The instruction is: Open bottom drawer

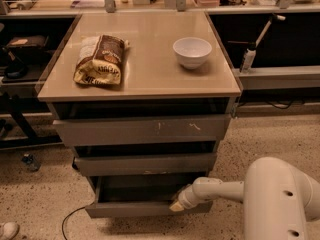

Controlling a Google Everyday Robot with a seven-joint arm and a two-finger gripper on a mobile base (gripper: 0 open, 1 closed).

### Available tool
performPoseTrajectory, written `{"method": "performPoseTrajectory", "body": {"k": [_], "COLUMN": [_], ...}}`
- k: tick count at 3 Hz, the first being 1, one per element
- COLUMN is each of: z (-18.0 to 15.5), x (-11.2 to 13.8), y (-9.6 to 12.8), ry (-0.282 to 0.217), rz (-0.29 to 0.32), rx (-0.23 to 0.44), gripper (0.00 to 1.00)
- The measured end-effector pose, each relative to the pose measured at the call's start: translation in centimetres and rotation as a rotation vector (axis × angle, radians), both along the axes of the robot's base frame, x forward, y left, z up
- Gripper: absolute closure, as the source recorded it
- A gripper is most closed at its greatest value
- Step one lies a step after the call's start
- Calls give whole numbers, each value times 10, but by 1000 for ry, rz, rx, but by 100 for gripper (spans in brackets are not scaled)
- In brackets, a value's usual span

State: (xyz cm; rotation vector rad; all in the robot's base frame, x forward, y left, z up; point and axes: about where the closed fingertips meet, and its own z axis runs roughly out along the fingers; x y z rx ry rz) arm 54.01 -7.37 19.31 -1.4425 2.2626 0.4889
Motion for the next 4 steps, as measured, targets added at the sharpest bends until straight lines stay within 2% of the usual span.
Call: {"method": "performPoseTrajectory", "body": {"k": [1,3,4], "z": [-1,1,1], "x": [-8,-15,-28], "y": [1,-13,-13], "ry": [16,20,36], "rz": [8,-21,-29], "rx": [-9,-30,-37], "gripper": [100,100,100]}}
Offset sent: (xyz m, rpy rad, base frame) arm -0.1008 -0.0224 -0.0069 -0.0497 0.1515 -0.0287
